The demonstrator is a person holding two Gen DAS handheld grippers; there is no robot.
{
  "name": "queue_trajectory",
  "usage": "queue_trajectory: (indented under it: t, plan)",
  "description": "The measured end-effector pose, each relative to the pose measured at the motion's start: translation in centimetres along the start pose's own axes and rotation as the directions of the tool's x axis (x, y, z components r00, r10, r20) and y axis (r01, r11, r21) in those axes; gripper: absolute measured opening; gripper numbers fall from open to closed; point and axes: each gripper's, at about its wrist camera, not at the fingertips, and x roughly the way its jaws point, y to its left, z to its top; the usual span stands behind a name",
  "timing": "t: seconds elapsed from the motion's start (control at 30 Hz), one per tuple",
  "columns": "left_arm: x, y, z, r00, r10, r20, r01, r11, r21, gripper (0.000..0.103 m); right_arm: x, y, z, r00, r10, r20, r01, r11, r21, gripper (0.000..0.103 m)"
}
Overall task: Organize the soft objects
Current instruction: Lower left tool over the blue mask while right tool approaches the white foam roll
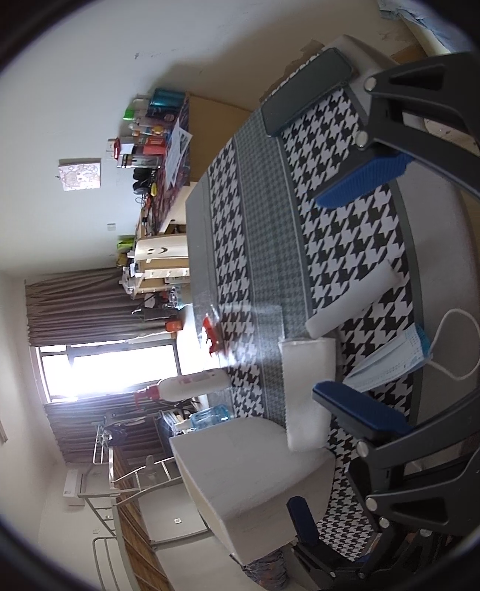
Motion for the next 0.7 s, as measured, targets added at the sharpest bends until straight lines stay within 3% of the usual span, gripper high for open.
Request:
queue_trajectory:
  t: [0.7]
  plan:
    - [2.1,-0.3,-0.8,0.997,-0.022,-0.074,0.024,0.999,0.026,0.100,3.0,-0.4,-1.5,0.994,-0.017,-0.106,0.016,1.000,-0.015,0.088]
